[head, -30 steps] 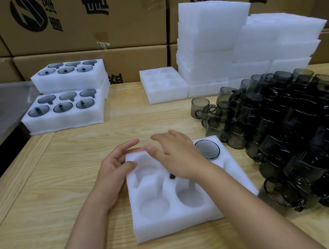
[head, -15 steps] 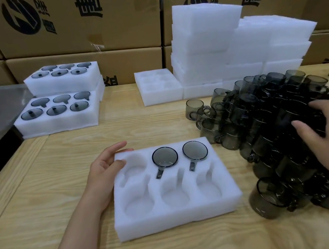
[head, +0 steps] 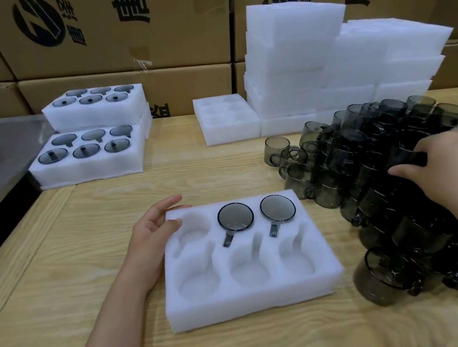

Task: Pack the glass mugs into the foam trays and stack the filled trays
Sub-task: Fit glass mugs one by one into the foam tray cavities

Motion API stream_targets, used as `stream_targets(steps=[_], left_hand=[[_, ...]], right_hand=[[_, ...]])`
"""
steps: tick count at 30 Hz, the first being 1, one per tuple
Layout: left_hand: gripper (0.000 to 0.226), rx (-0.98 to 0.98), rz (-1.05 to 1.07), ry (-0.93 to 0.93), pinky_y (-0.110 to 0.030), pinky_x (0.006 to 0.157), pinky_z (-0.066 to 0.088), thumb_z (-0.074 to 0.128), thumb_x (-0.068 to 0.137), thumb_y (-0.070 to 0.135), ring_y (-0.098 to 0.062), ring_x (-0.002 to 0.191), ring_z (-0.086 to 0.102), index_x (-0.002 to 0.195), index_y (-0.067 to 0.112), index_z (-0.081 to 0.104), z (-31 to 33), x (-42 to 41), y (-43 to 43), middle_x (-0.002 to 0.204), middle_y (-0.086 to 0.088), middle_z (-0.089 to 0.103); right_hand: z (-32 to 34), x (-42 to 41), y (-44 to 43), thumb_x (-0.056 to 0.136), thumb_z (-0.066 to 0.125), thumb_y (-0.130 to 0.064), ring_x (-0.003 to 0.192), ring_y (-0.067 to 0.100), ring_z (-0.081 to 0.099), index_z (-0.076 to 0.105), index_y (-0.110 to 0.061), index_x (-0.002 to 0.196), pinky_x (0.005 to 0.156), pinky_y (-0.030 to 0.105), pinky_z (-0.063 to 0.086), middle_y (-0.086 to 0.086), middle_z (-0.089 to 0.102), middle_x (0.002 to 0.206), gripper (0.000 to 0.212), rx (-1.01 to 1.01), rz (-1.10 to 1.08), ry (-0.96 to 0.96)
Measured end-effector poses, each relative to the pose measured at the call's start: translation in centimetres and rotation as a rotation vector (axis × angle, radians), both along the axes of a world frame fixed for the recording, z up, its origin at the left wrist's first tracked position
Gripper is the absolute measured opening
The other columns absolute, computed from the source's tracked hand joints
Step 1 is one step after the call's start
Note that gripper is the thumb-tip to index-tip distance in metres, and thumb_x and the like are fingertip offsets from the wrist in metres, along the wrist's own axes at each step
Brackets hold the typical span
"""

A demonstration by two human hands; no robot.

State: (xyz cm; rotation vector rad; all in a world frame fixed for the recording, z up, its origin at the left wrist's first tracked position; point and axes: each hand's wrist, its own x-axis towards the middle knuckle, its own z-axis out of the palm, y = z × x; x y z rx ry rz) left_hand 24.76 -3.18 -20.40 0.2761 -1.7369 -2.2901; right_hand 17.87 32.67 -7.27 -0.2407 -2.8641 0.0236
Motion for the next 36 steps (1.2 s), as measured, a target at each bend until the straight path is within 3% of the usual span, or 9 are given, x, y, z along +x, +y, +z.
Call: stream_targets(steps=[3,6,8,12,18,22,27,31,36], left_hand=[[0.041,-0.002,-0.012,0.013,-0.028,0.066,0.057,0.051,0.088,-0.01,-0.019,0.087,0.07,0.109,0.02,0.067,-0.1,0.0,-0.1,0.103,-0.002,0.073],[0.037,-0.008,-0.012,0.05,-0.027,0.068,0.057,0.055,0.086,-0.006,-0.018,0.088,0.069,0.104,0.023,0.071,-0.1,0.0,0.0,0.102,-0.002,0.073],[0.028,0.01,-0.018,0.066,-0.028,0.069,0.057,0.061,0.08,0.009,-0.019,0.089,0.069,0.099,0.025,0.075,0.0,0.1,0.0,0.103,-0.003,0.072],[0.021,0.011,-0.054,0.102,-0.032,0.076,0.057,0.068,0.08,0.02,-0.024,0.099,0.067,0.099,0.024,0.076,0.2,0.4,-0.1,0.111,-0.007,0.07],[0.033,-0.005,-0.114,0.14,-0.044,0.089,0.051,0.063,0.079,0.023,-0.033,0.108,0.062,0.11,0.018,0.072,0.3,0.7,0.0,0.12,-0.016,0.065],[0.085,0.07,-0.219,0.134,-0.054,0.097,0.039,0.08,0.066,0.051,-0.044,0.111,0.054,0.125,-0.005,0.056,0.3,0.9,0.1,0.123,-0.034,0.055],[0.084,0.028,-0.251,0.163,-0.053,0.094,0.04,0.079,0.067,0.05,-0.044,0.111,0.053,0.125,-0.006,0.056,0.6,1.0,0.2,0.128,-0.04,0.048],[0.048,-0.04,-0.126,0.23,-0.053,0.1,0.041,0.069,0.073,0.025,-0.042,0.118,0.053,0.118,0.007,0.067,0.6,0.9,0.2,0.128,-0.032,0.054],[0.043,-0.03,-0.038,0.274,-0.051,0.101,0.041,0.078,0.055,0.02,-0.031,0.112,0.057,0.097,0.02,0.074,0.8,0.6,0.9,0.112,-0.009,0.067]], right_hand=[[-0.2,0.8,-1.3,0.076,0.07,-0.042,0.097,0.044,0.053,0.069,-0.007,0.087,0.094,0.061,0.038,0.022,0.061,0.095,0.037,-0.086,0.154,0.269],[-0.8,3.4,-5.8,0.071,0.074,-0.036,0.09,0.034,0.057,0.072,-0.008,0.084,0.085,0.035,0.041,0.015,0.062,0.099,0.031,-0.345,0.422,0.448],[-2.3,5.0,-9.7,0.068,0.08,-0.03,0.08,0.022,0.058,0.073,-0.012,0.079,0.077,0.027,0.041,0.004,0.06,0.093,0.022,-0.649,0.569,0.348],[-5.5,5.6,-15.9,0.067,0.082,-0.022,0.082,0.018,0.06,0.068,-0.019,0.074,0.078,0.037,0.05,-0.003,0.058,0.089,0.016,-0.982,0.676,0.098],[-8.0,5.3,-18.8,0.071,0.08,-0.022,0.084,0.015,0.062,0.069,-0.01,0.082,0.076,0.028,0.052,-0.004,0.056,0.097,0.019,-1.061,0.736,-0.054],[-8.3,5.6,-18.9,0.07,0.08,-0.011,0.093,0.003,0.059,0.069,-0.008,0.078,0.082,0.015,0.048,-0.008,0.059,0.102,0.014,-1.203,0.866,-0.1],[-8.5,5.7,-18.9,0.071,0.079,-0.009,0.096,0.009,0.059,0.065,-0.019,0.082,0.084,0.019,0.049,-0.009,0.059,0.099,0.021,-1.229,0.885,-0.163],[-8.6,5.6,-18.9,0.072,0.078,-0.011,0.076,0.002,0.056,0.057,-0.035,0.088,0.07,0.011,0.046,-0.014,0.055,0.097,0.036,-1.175,0.815,-0.053],[-8.6,5.3,-18.6,0.081,0.069,-0.008,0.079,0.004,0.064,0.059,-0.035,0.095,0.07,0.03,0.052,-0.006,0.065,0.099,0.032,-1.31,0.78,-0.122]])
